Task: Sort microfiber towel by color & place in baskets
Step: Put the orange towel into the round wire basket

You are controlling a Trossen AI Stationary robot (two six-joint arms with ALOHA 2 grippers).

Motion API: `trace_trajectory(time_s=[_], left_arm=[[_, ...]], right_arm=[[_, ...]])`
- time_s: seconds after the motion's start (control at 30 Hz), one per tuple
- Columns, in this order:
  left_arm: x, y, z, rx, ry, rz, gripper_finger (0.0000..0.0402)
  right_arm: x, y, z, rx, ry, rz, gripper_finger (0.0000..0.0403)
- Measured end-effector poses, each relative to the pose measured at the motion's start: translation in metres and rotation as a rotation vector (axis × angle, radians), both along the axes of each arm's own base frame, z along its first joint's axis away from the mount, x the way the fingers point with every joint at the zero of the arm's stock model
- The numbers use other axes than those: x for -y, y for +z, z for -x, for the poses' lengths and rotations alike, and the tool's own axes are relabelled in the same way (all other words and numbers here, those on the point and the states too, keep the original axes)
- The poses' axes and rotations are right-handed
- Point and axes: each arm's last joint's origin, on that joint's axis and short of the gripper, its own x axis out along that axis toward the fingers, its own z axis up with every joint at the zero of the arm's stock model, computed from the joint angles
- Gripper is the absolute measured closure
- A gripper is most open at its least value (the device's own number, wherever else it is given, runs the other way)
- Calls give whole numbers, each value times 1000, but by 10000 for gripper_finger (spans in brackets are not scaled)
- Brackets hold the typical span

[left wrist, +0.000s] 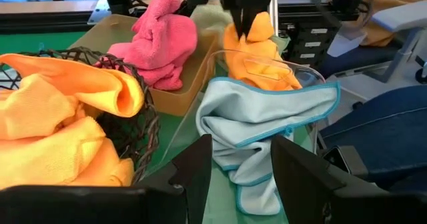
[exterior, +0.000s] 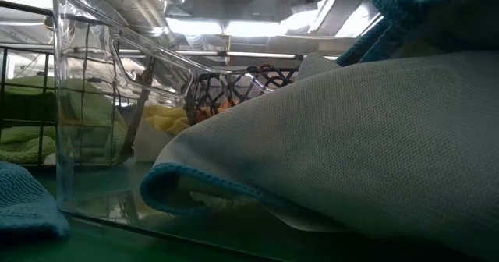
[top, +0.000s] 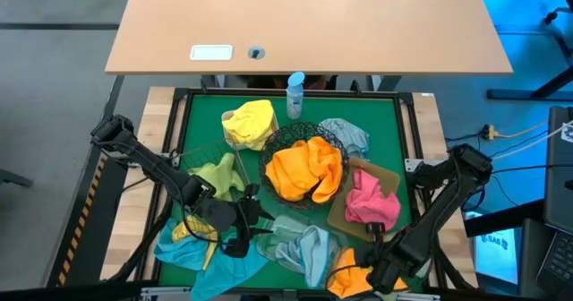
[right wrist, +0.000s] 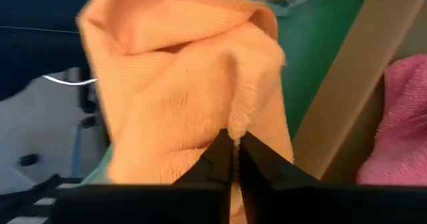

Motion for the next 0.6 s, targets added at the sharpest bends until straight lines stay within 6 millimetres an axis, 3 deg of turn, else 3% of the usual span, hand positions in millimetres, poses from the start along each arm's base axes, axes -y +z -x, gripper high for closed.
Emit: trace_trajectory(time_s=[0.27,0.6], left_arm=[[0,0,0,2,5,-4,255],[0,0,0,4,6,-5,255]], right_arm=[[32,70,1,169,-59,-141,395],[81,170,1,572,-92,-194,400]])
